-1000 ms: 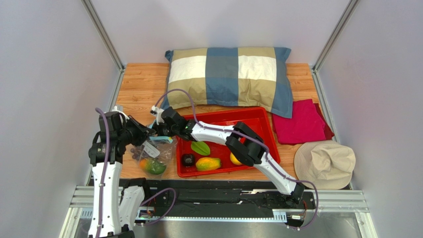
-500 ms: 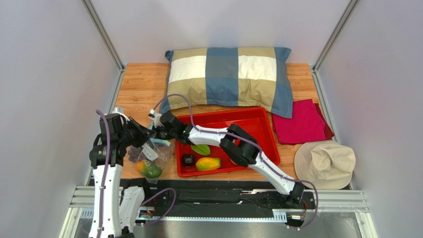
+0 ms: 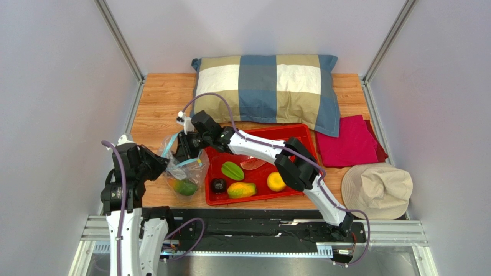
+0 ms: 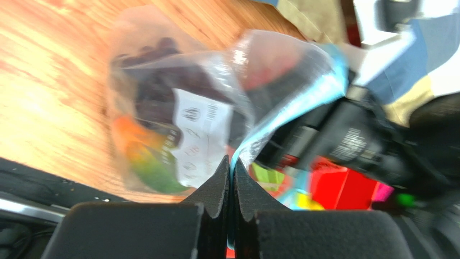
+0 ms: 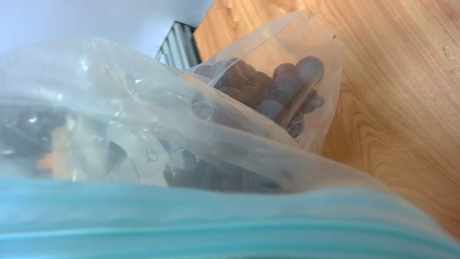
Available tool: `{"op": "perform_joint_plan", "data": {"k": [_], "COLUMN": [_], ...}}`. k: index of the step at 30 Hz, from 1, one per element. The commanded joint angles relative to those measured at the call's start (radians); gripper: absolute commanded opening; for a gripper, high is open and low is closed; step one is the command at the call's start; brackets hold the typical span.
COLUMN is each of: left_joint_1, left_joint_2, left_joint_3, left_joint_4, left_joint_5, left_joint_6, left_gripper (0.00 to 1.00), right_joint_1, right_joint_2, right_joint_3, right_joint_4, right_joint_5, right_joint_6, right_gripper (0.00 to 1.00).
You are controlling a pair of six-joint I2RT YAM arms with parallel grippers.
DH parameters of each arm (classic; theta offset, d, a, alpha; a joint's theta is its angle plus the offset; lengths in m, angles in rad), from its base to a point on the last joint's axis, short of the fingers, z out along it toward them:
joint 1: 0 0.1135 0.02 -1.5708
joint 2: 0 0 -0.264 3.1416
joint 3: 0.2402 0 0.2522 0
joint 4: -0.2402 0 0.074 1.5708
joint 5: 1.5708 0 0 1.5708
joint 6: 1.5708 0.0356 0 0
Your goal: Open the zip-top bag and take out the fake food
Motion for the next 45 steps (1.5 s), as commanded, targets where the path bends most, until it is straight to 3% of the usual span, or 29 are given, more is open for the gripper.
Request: {"op": "perform_joint_plan", "data": {"k": [1, 9, 12, 13, 17, 19, 20, 22, 24, 25, 27, 29, 31, 34, 40, 42, 45], "left_joint_1": [-0.003, -0.003, -0.001, -0.001, -0.003, -0.003, -0.001, -0.001, -0.001, -0.001, -0.003, -0.003, -0.001, -0.003, -0.003, -0.001, -0.001], "left_joint_2": [-0.035, -0.068, -0.095, -0.101, -0.134, -0.141, -0.129, -0.080, -0.048, -0.010, 0.027, 0.027, -0.017, -0.031, -0.025, -0.020, -0.010], "left_joint_3": [-0.006, 0.076, 0.050, 0.030, -0.015, 0.010, 0.046, 0.080, 0.068, 0.051, 0.034, 0.022, 0.002, -0.036, -0.098, -0.088, -0.075], "left_joint_4": [-0.041, 0.031, 0.079, 0.108, 0.157, 0.143, 0.092, 0.027, 0.007, 0.022, 0.033, 0.069, 0.115, 0.154, 0.200, 0.199, 0.194], "left_joint_5": [-0.113, -0.090, -0.048, 0.030, 0.114, 0.097, 0.071, -0.022, -0.040, -0.005, 0.035, 0.101, 0.120, 0.159, 0.223, 0.222, 0.216], "left_joint_6": [0.006, 0.027, 0.012, 0.010, -0.010, 0.012, 0.039, 0.070, 0.085, 0.096, 0.099, 0.093, 0.070, 0.036, 0.012, 0.018, 0.030], "left_gripper": [0.00, 0.00, 0.00, 0.00, 0.00, 0.00, 0.00, 0.00, 0.00, 0.00, 0.00, 0.00, 0.00, 0.00, 0.00, 0.00, 0.00], "right_joint_1": [0.005, 0.006, 0.008, 0.009, -0.012, -0.014, -0.009, -0.006, -0.020, -0.024, -0.026, -0.012, -0.010, -0.021, -0.021, -0.021, -0.021], "right_joint_2": [-0.127, -0.054, -0.032, -0.025, 0.063, 0.061, 0.043, -0.017, -0.051, -0.025, 0.104, 0.141, 0.123, 0.124, 0.143, 0.135, 0.116], "right_joint_3": [-0.007, 0.100, 0.108, 0.111, 0.241, 0.336, 0.349, 0.240, 0.129, 0.127, 0.289, 0.381, 0.328, 0.268, 0.251, 0.248, 0.265], "right_joint_4": [-0.030, -0.404, -0.363, -0.343, -0.384, -0.471, -0.511, -0.469, -0.281, -0.279, -0.408, -0.502, -0.490, -0.472, -0.477, -0.479, -0.478], "right_joint_5": [-0.102, -0.058, -0.097, -0.107, -0.171, -0.168, -0.123, -0.093, -0.122, -0.140, -0.239, -0.184, -0.148, -0.110, -0.104, -0.101, -0.116], "right_joint_6": [0.018, -0.105, -0.059, -0.026, 0.017, -0.001, -0.089, -0.108, -0.006, 0.028, 0.016, -0.060, -0.111, -0.148, -0.156, -0.150, -0.134], "right_gripper": [0.01, 0.02, 0.03, 0.05, 0.11, 0.08, 0.06, 0.01, 0.07, 0.12, 0.12, 0.20, 0.34, 0.46, 0.54, 0.50, 0.30]}}
